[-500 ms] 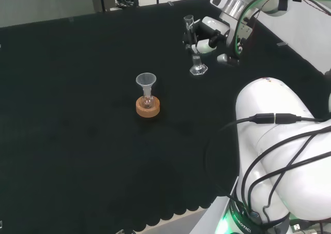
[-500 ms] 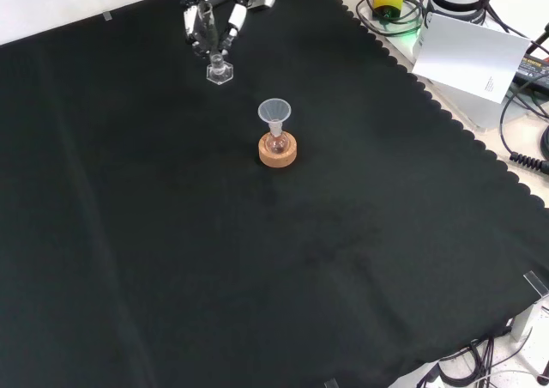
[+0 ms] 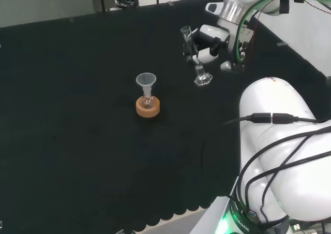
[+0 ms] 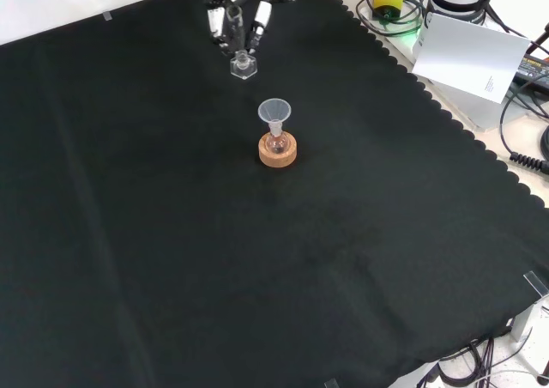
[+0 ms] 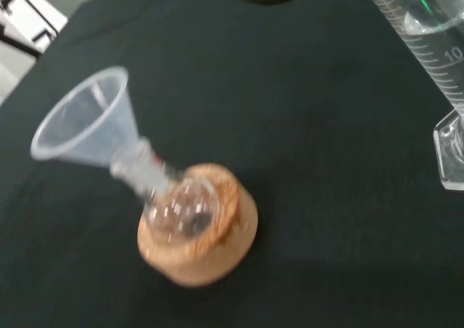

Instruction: Pour the water from the graduated cylinder into the round-bottom flask.

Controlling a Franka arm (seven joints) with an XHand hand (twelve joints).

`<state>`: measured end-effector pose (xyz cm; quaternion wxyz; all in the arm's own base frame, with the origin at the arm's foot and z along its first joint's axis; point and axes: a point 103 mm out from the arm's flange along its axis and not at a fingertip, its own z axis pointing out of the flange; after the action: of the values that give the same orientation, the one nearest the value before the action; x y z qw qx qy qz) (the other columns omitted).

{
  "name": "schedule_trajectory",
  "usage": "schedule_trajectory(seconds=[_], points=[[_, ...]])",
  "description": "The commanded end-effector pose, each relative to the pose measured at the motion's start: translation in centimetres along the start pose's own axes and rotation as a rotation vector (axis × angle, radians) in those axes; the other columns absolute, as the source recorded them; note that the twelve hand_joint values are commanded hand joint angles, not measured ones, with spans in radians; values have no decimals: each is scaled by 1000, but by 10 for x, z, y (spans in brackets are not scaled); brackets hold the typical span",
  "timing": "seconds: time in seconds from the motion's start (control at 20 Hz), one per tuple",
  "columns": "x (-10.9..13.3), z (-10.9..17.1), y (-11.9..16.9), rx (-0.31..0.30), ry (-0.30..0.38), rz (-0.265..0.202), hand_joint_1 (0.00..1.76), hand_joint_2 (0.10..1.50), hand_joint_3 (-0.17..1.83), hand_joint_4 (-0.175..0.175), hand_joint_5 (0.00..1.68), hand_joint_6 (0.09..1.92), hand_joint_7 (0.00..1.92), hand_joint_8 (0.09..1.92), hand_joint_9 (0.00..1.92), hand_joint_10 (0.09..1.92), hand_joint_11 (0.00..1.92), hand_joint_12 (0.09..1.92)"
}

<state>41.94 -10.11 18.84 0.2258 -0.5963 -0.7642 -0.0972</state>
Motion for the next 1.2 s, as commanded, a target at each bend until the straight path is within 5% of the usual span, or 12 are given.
schedule_trajectory(seconds=[0.05, 0.8, 1.2], points=[[21, 22, -25, 159, -190, 15, 1246, 1079, -20, 22, 1060, 967, 1125, 733, 1375, 159, 1168, 745], [45, 40, 11, 423, -363, 109, 1247, 1079, -20, 23, 1062, 962, 1125, 734, 1375, 156, 1169, 743], [47, 36, 13, 465, -390, 164, 1246, 1079, -20, 25, 1060, 960, 1127, 735, 1376, 155, 1169, 743]])
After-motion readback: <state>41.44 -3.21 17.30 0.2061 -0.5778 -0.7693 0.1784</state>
